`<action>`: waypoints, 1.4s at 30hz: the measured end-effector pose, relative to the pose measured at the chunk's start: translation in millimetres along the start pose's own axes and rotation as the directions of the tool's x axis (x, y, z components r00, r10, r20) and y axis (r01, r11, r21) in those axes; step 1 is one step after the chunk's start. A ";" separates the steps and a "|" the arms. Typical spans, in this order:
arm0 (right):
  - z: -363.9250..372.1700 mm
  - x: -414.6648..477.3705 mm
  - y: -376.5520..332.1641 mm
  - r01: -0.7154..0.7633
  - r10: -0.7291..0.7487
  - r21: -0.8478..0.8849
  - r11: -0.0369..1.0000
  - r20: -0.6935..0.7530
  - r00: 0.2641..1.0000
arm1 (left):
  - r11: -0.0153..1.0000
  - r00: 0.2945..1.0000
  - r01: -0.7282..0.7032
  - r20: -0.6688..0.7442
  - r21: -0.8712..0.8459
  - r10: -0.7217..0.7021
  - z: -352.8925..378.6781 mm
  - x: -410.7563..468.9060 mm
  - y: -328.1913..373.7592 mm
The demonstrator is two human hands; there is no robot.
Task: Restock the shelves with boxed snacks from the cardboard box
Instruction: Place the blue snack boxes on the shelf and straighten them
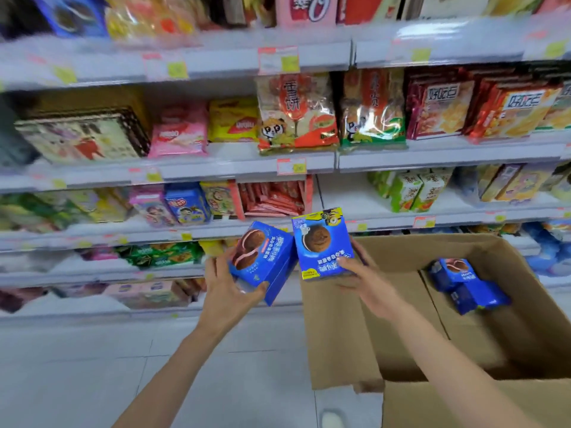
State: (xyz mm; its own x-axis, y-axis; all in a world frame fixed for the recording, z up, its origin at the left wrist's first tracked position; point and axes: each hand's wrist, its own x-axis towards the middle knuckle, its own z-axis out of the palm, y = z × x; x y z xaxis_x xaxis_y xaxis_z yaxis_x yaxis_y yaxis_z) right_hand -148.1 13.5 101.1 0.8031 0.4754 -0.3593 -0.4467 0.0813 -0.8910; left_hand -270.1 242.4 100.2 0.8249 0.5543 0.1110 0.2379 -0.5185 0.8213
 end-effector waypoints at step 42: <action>456.6 133.8 -244.8 0.862 -0.799 -0.129 0.490 0.330 0.503 | 0.846 0.683 -0.424 -0.498 0.324 0.534 -465.7 256.1 1.0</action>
State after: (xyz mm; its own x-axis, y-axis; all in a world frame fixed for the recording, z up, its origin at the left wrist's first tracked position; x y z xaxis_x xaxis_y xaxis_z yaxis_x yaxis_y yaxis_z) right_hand -111.3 457.2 397.8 0.6304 0.4633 0.6229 0.5246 0.3372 -0.7817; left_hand -297.5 687.1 390.0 0.4351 0.4266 0.7929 0.0177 -0.8845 0.4662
